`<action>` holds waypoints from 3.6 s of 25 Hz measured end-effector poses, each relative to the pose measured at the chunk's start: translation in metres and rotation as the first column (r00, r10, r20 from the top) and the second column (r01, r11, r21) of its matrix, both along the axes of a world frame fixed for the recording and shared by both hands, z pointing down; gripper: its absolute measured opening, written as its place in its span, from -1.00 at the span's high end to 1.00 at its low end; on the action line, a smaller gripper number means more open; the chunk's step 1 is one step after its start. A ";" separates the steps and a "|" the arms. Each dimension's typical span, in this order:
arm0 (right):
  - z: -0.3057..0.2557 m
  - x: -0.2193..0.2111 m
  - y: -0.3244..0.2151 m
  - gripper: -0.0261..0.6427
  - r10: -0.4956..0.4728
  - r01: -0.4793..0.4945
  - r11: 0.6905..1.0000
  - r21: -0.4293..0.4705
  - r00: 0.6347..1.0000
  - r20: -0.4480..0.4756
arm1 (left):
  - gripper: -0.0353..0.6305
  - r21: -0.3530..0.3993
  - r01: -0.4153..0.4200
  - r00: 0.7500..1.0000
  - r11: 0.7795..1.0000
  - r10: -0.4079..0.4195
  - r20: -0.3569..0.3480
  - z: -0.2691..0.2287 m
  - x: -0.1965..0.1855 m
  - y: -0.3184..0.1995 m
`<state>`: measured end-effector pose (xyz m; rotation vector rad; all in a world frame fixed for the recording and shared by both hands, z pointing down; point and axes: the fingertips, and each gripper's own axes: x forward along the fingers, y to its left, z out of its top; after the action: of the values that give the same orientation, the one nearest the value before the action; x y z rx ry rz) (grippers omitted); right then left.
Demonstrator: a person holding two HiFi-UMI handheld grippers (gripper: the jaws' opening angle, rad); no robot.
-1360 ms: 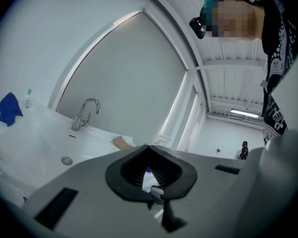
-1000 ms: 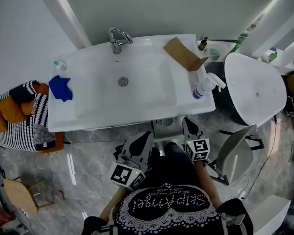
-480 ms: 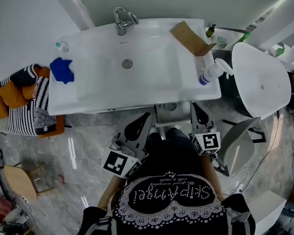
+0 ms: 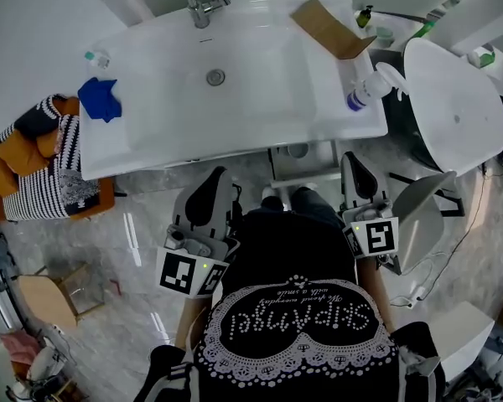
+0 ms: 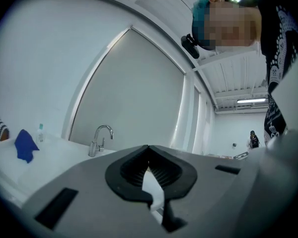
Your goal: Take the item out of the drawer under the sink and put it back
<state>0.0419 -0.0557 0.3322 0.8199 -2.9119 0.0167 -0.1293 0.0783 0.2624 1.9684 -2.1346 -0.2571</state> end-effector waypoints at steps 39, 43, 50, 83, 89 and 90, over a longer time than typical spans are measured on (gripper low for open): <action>-0.003 0.016 0.030 0.86 -0.002 0.003 0.998 -0.065 1.000 0.018 | 0.88 -0.030 0.043 0.999 0.999 -0.043 -0.021 0.017 -0.003 0.038; 0.000 0.015 0.029 0.86 -0.027 0.026 1.000 -0.018 0.998 -0.051 | 0.88 -0.031 0.042 0.999 0.999 -0.043 -0.027 0.017 -0.001 0.038; 0.016 0.016 0.029 0.86 -0.068 0.070 0.998 0.007 0.987 -0.145 | 0.88 -0.031 0.039 0.999 0.999 -0.040 -0.033 0.016 0.010 0.028; 0.035 0.058 -0.005 0.86 -0.264 0.263 0.964 -0.024 0.951 -0.162 | 0.88 -0.076 0.038 0.999 0.996 -0.041 -0.029 0.028 0.102 -0.043; 0.042 0.056 -0.005 0.86 -0.298 0.301 0.953 -0.011 0.934 -0.196 | 0.88 -0.082 0.038 0.998 0.996 -0.041 -0.042 0.028 0.106 -0.050; 0.045 0.055 -0.004 0.86 -0.308 0.317 0.949 0.001 0.925 -0.223 | 0.88 -0.084 0.031 0.998 0.996 -0.035 -0.043 0.029 0.107 -0.051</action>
<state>0.0970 -0.0600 0.3771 0.3258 -2.7993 -0.1478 -0.0222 0.0277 0.2909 1.8656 -2.1160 -0.2111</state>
